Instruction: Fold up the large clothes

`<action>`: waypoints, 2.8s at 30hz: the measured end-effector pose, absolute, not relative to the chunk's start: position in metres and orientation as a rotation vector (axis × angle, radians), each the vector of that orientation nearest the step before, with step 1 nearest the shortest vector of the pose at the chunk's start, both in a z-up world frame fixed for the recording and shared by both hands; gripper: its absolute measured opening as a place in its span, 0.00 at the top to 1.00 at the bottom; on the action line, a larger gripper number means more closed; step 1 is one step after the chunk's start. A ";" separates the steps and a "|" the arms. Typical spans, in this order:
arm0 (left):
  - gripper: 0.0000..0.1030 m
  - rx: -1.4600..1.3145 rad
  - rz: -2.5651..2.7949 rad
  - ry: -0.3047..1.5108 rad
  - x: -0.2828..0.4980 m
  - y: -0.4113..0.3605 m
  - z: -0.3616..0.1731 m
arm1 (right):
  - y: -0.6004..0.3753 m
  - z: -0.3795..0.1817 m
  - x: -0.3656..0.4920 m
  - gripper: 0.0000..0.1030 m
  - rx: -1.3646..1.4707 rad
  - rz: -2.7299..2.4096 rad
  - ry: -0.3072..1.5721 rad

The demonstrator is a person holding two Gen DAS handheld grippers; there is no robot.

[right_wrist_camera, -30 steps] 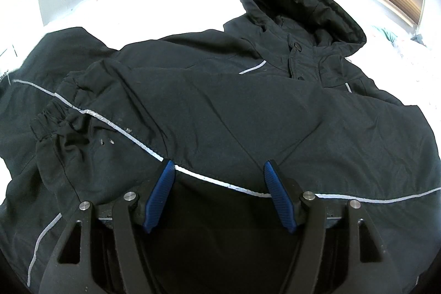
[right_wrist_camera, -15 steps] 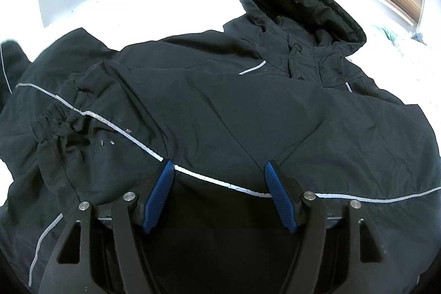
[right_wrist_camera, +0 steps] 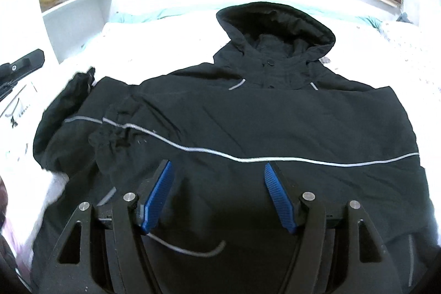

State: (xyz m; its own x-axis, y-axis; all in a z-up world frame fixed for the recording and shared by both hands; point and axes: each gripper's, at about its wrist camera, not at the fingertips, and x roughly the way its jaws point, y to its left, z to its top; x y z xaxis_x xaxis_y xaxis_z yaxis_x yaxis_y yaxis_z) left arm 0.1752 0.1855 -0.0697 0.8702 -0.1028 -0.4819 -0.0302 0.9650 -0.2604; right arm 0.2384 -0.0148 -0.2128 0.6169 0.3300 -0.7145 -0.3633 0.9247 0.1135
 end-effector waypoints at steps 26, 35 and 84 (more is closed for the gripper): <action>0.85 -0.147 -0.003 0.601 0.186 0.199 -0.076 | -0.010 -0.259 0.241 0.06 -0.082 0.440 0.858; 0.84 -0.229 -0.393 0.785 0.223 0.105 -0.126 | -0.021 -0.255 0.240 0.09 -0.032 0.395 0.839; 0.40 -0.069 -0.069 0.940 0.251 0.090 -0.197 | -0.204 -0.242 0.312 0.67 0.076 0.039 0.998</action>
